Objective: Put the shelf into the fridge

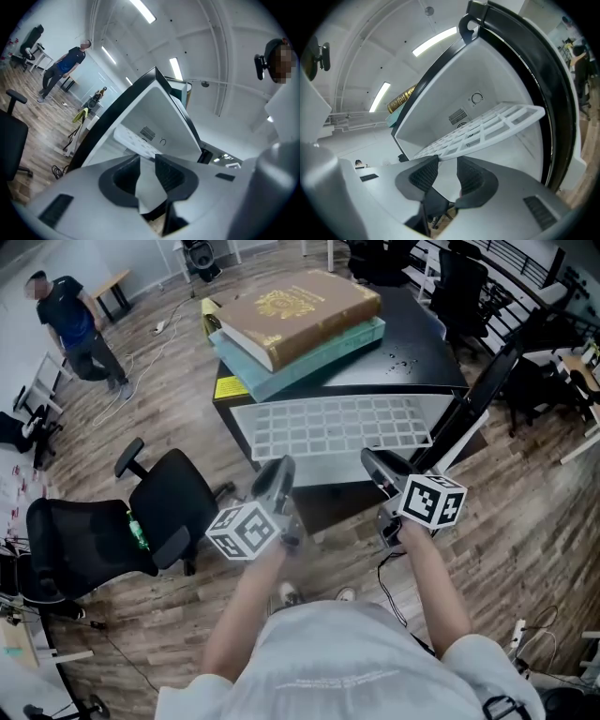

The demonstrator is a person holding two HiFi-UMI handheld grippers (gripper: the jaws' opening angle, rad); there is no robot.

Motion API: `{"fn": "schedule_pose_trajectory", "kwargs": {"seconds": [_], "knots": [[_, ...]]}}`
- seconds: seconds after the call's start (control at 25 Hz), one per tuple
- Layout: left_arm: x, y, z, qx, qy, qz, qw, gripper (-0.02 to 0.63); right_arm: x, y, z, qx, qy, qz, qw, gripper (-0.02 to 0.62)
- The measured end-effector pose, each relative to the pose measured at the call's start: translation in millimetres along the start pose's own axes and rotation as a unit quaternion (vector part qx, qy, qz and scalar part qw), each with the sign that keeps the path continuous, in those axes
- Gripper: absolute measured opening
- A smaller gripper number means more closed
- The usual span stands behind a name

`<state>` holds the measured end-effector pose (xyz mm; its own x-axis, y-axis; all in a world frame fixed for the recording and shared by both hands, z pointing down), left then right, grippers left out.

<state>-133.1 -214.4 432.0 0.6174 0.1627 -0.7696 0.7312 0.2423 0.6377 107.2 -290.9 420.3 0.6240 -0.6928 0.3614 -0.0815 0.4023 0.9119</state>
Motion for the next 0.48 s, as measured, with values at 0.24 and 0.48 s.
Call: {"fn": "schedule_pose_trajectory", "kwargs": {"seconds": [0.24,0.48], "knots": [[-4,-5,13,0.009,-0.002,0.001,1.0000,0.091,5,-5,11,0.007,0.016,0.001,1.000,0.135],[-8,-11,24,0.019,-0.013,-0.015,0.9996,0.089,9,-9,22,0.007,0.021,-0.001,1.000,0.133]]}}
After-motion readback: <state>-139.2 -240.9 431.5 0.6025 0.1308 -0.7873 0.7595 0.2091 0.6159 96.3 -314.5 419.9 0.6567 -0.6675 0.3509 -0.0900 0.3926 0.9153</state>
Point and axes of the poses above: the fingertips, and each gripper's own axes: z forward along the fingers, x to its right, y out of its underside, the point moved 7 cm from there along -z, backward along the fingers, and after that the axes turned 13 degrees about -z, right-handed, at the moved point
